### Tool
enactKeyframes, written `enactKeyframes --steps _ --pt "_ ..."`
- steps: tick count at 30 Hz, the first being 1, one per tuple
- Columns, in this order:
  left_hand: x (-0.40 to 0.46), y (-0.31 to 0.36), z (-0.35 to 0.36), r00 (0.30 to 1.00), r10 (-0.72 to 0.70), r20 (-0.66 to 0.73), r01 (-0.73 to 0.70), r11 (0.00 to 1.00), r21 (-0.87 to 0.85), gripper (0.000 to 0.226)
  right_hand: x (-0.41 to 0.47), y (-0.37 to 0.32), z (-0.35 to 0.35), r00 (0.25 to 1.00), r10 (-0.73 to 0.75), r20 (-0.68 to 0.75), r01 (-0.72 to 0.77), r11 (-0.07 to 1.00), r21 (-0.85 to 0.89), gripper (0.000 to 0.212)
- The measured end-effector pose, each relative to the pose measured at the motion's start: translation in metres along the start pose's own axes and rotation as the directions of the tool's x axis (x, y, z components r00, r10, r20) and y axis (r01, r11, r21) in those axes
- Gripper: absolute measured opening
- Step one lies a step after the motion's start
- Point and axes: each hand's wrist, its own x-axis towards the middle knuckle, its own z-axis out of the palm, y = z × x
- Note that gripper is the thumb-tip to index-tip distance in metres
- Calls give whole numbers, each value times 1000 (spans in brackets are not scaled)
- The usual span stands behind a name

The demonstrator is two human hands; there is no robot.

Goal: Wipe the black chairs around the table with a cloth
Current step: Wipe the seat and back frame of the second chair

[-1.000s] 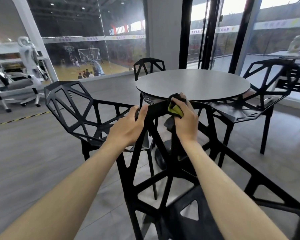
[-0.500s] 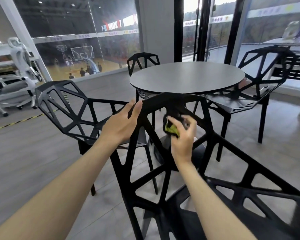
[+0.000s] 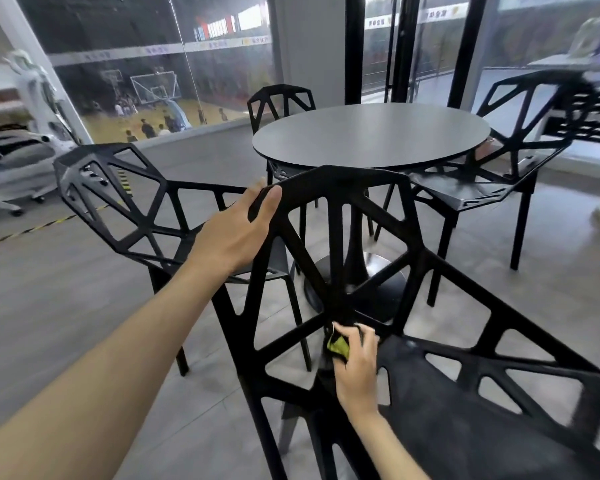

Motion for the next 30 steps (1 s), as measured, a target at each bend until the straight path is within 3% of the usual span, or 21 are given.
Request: enactKeyframes --steps 4,15,18,21,23,25,27,30 --pt "-3 0 0 1000 -25 9 25 1000 -3 74 14 -19 -7 1000 10 -4 -10 999 31 58" --pt "-2 -3 -1 999 -30 22 30 999 -14 82 170 -118 -28 937 -221 -272 221 975 -29 58" --pt "1 -6 0 1000 -15 19 15 999 -32 83 208 -140 -39 891 -374 -259 333 924 -188 51" --pt "2 -7 1 1000 -10 22 11 998 -68 75 230 -137 -57 848 -507 -154 421 821 -385 54" --pt "2 -7 1 1000 -16 21 18 997 -70 69 246 -120 -74 889 -400 -222 300 876 -378 49" --pt "1 -5 1 1000 -23 21 24 998 -60 67 258 -101 -91 917 -124 -379 47 977 -208 43" --pt "1 -5 2 1000 -22 20 22 999 -41 67 261 -93 -97 899 40 -435 -75 995 -64 39" --pt "1 -3 1 1000 -18 26 19 999 -38 68 245 -118 -77 923 -109 -368 83 993 -85 41"
